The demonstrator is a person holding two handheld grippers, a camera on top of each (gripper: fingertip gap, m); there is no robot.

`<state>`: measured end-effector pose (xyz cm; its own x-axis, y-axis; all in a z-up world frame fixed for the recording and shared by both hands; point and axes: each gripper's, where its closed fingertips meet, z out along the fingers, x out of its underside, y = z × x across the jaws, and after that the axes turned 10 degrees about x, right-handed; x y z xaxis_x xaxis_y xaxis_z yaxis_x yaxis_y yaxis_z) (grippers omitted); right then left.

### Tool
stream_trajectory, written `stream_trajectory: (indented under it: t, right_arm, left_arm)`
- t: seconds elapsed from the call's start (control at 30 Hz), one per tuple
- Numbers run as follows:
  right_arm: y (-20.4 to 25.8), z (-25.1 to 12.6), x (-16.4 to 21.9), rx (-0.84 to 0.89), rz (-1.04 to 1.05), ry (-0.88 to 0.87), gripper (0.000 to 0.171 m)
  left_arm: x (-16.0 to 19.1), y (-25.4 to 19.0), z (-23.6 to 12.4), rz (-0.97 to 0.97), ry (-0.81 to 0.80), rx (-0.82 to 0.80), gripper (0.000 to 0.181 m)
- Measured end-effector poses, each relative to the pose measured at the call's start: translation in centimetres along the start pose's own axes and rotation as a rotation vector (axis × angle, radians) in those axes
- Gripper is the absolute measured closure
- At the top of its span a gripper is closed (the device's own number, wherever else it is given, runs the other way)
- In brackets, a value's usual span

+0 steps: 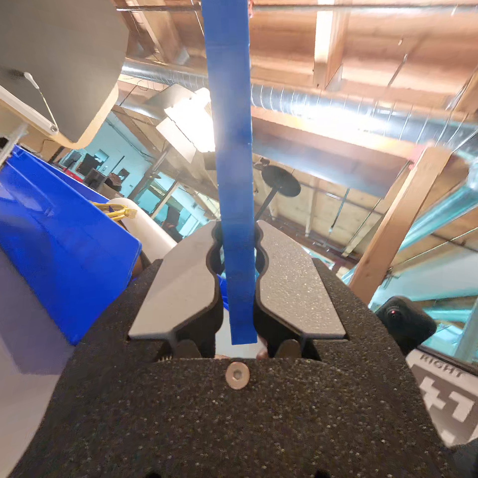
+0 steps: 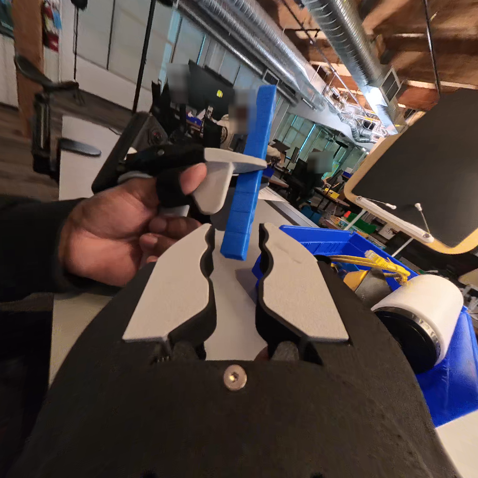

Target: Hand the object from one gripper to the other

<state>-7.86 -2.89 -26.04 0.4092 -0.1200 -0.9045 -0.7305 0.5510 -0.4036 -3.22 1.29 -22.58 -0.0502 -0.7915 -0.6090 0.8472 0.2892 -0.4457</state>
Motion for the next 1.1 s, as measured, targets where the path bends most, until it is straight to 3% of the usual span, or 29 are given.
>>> stream_trajectory:
  t: [0.17,0.43,0.57,0.87,1.0,1.1]
  right_arm:
    - [0.4,0.7,1.1,0.047,-0.133,0.056,0.133]
    - [0.0,0.7,0.2,0.196,-0.409,-0.006,0.131]
    - [-0.7,0.4,-0.6,0.266,-0.446,-0.045,0.145]
    - [-2.9,-1.5,-2.7,0.128,0.067,-0.169,0.148]
    - [-2.2,-2.1,-3.4,-0.08,0.334,-0.21,0.148]
    - [-2.0,-2.4,-3.6,-0.149,0.398,-0.218,0.148]
  left_arm:
    - [-0.1,-1.4,0.3,-0.132,-0.076,0.126,0.157]
    - [1.0,-2.0,0.9,-0.406,-0.107,0.243,0.158]
    - [2.0,-3.0,1.4,-0.45,-0.073,0.289,0.158]
    - [1.5,-4.2,1.4,-0.254,0.012,0.306,0.132]
    - [0.2,-4.9,1.1,-0.228,-0.034,0.355,0.136]
    - [-0.5,-5.7,0.7,-0.161,-0.023,0.397,0.141]
